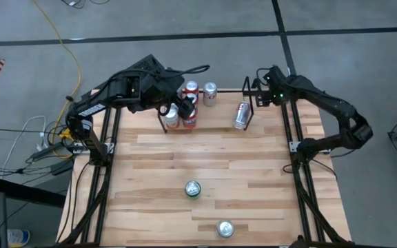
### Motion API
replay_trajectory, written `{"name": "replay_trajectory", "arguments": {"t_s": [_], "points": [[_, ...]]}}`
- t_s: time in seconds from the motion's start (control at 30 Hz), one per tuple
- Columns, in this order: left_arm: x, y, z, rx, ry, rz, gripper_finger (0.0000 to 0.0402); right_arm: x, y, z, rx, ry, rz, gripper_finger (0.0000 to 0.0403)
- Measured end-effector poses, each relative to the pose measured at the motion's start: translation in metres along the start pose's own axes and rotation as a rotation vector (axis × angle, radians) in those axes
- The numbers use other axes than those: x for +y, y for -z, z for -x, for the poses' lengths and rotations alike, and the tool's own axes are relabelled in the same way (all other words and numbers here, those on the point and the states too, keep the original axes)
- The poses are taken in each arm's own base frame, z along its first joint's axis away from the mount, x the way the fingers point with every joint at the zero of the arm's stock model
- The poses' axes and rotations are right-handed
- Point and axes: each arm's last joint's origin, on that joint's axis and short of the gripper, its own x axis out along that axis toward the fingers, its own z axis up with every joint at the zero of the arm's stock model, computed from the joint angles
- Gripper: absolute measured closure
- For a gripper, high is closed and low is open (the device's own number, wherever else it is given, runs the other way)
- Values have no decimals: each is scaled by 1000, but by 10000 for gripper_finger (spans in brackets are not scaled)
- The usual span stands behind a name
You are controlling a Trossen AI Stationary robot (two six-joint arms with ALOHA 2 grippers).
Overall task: Place canned beverage on shelf
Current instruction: Put the left silver soda can on the shelf aligned with the other silver soda can
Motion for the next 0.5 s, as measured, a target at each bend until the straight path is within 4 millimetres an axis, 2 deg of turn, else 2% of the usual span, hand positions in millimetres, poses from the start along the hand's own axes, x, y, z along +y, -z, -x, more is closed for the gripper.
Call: {"name": "replay_trajectory", "arguments": {"t_s": [0.2,0.37,0.5], "points": [[-2,1,1,0,7,-5,61,-11,18,-34,7,-42,-88,143],[-2,1,1,-1,5,-3,61,-9,23,-53,-23,-234,-162,143],[-2,1,1,0,6,-3,61,-12,27,-66,-57,-285,-247,143]]}}
